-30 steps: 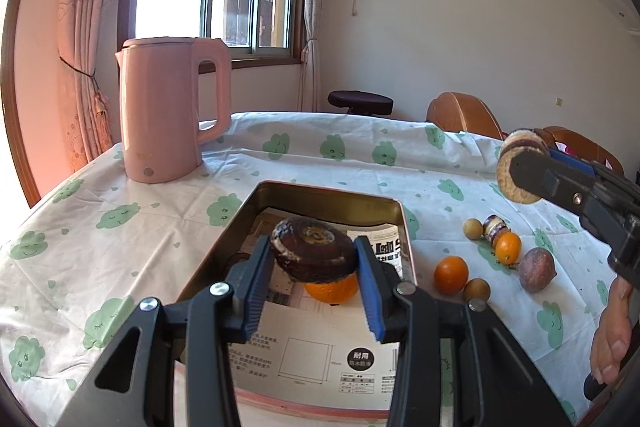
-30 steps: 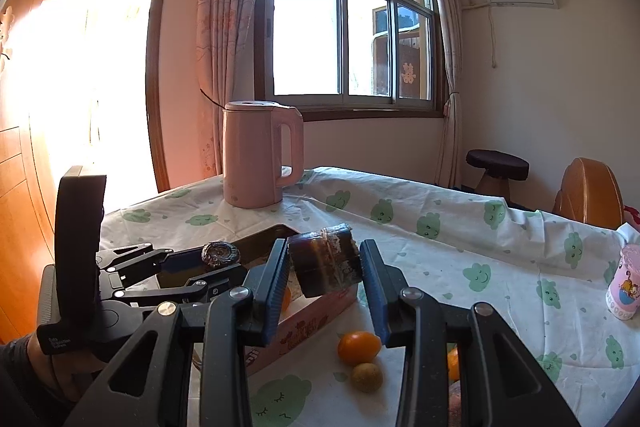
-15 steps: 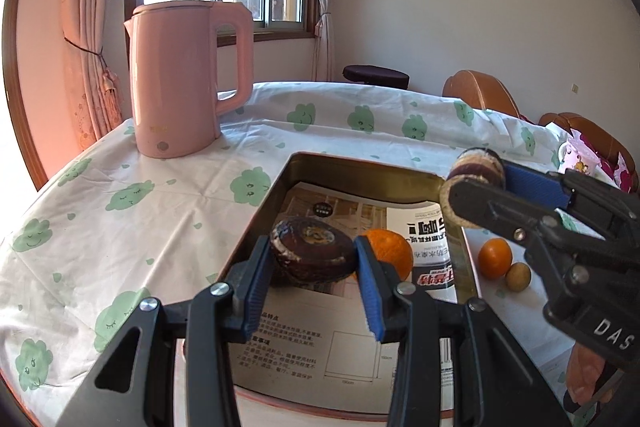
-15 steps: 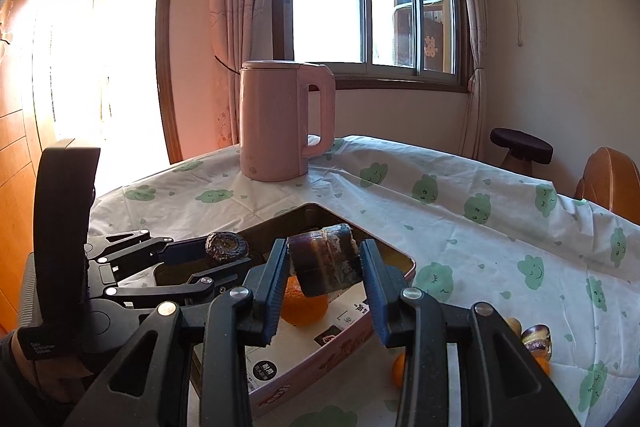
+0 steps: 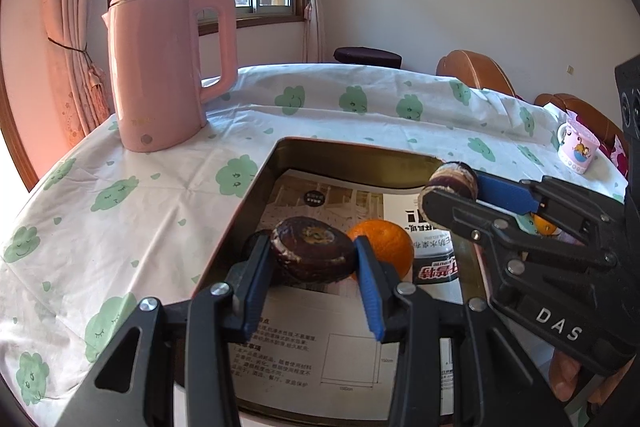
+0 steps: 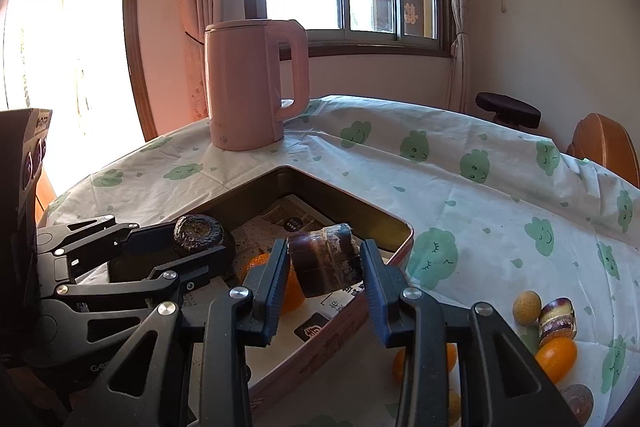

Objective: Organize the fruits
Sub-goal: 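Carry the dark fruit and the brown jar over the tin with both tools, then lower the dark fruit and brown jar into the tin and open both tools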

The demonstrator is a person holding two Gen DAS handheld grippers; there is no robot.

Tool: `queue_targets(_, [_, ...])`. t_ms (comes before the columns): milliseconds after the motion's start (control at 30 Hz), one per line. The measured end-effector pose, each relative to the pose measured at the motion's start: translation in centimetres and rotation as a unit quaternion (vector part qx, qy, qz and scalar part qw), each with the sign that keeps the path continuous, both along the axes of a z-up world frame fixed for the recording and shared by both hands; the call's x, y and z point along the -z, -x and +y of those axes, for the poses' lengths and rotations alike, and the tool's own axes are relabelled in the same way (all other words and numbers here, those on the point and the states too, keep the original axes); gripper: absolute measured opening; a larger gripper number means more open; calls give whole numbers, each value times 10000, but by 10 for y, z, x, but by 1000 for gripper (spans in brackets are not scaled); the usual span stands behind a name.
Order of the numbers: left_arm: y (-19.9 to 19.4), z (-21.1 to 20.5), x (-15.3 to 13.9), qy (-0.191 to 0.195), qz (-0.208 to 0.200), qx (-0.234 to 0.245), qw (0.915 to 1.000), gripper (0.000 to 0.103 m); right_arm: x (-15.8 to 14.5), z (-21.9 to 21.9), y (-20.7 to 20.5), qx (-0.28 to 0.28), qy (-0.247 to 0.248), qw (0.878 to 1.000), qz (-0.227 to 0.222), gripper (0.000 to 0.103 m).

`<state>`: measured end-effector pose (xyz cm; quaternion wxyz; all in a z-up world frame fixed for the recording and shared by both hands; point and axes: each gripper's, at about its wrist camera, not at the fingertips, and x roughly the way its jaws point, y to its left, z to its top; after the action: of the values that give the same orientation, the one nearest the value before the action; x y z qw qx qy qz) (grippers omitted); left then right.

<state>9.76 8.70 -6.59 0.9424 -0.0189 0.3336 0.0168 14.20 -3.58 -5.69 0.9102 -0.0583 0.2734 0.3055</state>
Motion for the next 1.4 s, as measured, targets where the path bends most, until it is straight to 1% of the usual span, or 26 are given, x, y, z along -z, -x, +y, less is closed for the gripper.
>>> queue_targets(333, [-7,-2,5,2,200,53,9998,43,1,1,-6,75,37,9999,132,38])
queue_targets(633, [-8,-2,5,1,211,45,9998,43,3,4,-7,54,138,9998,164,38])
queue_targets(1067, [-9,0,6,-29,193,-1,9998,43,3,5,-6,57,148,9997,167,39])
queue_targets(1133, [-9,0,6,-54,194,-47,9998,44,3,5,-6,54,149,9997,167,39])
queue_targets(1200, [-7,1,5,-80,159,-107,9998,47,3,5,-6,56,149,9997,164,40])
queue_targets(1267, [-4,2,3,-111,90,-184,9997,48,3,2,-6,138,139,9997,137,44])
queue_targets(1333, [0,4,0,-135,-21,-240,9996,59,3,-5,-8,370,77,9992,140,64])
queue_targets(1367, [3,3,-2,-158,-77,-235,9996,73,2,-10,-8,403,-50,9991,133,65])
queue_targets(1400, [6,2,-4,-167,-133,-188,9996,78,0,-16,-6,416,-189,9989,103,66])
